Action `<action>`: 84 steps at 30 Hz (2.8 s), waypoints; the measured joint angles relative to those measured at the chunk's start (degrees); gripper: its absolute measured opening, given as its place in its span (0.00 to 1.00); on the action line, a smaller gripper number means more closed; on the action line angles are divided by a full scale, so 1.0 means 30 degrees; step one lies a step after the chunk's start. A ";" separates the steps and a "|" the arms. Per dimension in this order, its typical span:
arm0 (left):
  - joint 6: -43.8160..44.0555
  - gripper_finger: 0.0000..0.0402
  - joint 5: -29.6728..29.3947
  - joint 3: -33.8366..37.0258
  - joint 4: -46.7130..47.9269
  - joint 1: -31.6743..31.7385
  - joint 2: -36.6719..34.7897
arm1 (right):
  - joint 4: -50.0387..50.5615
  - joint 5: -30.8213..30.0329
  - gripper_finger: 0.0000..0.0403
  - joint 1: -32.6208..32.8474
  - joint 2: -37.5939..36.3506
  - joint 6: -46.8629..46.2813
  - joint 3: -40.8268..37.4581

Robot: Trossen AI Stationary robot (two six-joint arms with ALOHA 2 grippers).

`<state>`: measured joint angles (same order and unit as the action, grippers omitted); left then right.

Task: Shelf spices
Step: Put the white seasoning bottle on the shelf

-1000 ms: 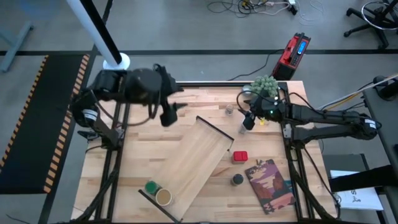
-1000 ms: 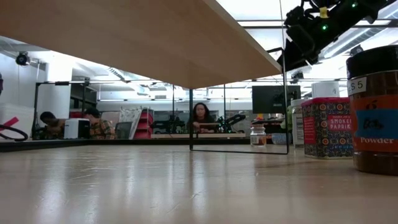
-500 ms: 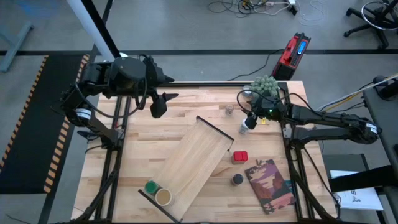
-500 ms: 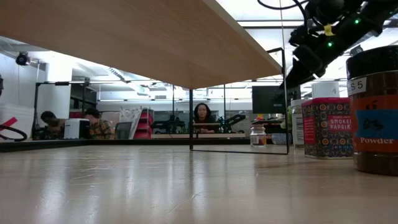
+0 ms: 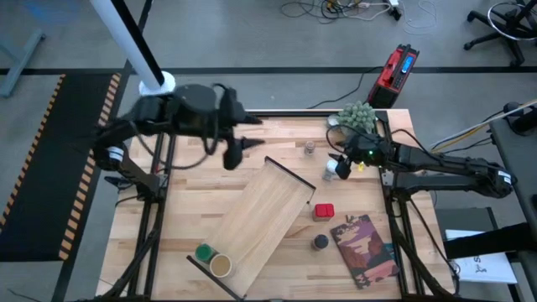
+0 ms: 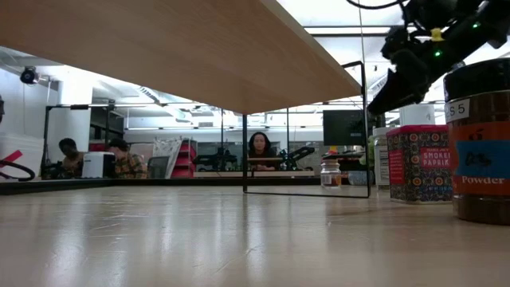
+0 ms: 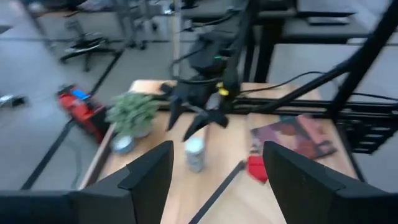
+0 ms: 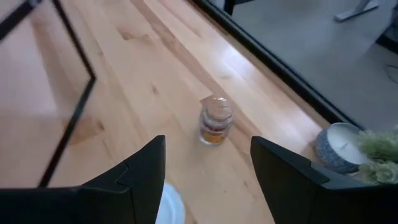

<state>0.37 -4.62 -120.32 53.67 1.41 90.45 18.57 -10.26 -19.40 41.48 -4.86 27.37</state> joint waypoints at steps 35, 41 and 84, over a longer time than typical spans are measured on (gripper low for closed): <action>0.2417 0.54 0.2899 1.9944 -1.3903 -0.0204 -1.1481 | -0.0306 0.0357 0.56 0.1435 -0.3144 -0.3030 -0.2767; 0.2555 0.53 0.1171 2.0810 -1.2460 -0.0182 -1.3652 | -0.0286 -0.0088 0.63 0.1428 -0.3136 -0.3419 -0.2962; 0.4063 0.53 0.1193 2.1875 -0.9617 -0.0189 -1.5402 | -0.4344 0.0866 0.44 0.1545 0.3947 -0.3630 -0.3043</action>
<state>12.56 -1.04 -54.70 24.82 0.84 44.25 5.54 -7.66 -14.76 53.32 -15.75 18.24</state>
